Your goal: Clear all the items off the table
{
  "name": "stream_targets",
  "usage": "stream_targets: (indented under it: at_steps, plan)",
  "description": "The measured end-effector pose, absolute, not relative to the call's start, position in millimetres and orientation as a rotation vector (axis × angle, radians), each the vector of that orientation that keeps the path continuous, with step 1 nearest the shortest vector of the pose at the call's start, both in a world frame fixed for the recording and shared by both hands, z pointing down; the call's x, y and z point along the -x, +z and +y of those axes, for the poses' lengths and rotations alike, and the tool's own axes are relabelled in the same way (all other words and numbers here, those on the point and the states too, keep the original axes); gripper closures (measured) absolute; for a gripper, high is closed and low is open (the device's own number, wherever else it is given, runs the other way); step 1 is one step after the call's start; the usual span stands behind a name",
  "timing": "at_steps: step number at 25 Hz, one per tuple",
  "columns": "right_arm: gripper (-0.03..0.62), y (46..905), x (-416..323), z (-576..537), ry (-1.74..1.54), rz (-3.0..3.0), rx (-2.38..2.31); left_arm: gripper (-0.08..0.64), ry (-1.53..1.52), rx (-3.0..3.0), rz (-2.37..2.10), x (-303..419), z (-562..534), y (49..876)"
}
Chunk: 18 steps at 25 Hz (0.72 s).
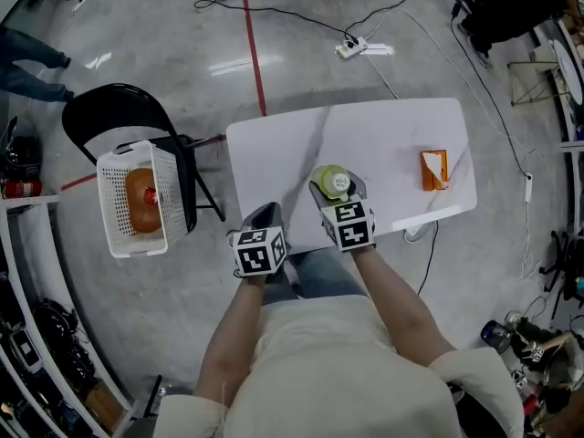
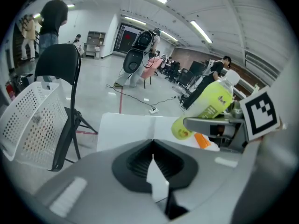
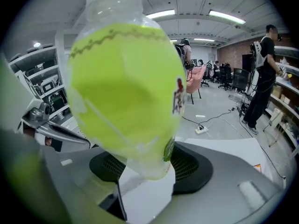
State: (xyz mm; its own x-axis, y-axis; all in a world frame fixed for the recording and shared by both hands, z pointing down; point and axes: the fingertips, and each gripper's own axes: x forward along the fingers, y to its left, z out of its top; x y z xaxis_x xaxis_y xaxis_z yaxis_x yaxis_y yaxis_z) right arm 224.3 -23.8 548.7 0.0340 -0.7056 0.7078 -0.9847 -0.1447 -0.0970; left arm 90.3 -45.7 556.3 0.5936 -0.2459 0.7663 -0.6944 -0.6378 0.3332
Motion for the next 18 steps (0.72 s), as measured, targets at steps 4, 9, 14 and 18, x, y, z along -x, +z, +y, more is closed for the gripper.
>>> stream_targets:
  at_steps: [4,9,14,18]
  plan:
    - [0.313,525,-206,-33,0.849,-1.733,-1.882,0.551,0.886,-2.208,-0.775,-73,-61,536]
    - [0.313,502,-180,-46,0.832,-1.771,-1.864,0.552,0.843,-2.2,-0.821,-42,-75,513]
    - [0.313,485,-146,-64,0.781,-1.813,-1.811,0.551,0.814,-2.183,-0.858,-4,-83,501]
    - [0.313,475,-113,-78,0.765,-1.856,-1.762,0.551,0.79,-2.168,-0.902,27,-93,494]
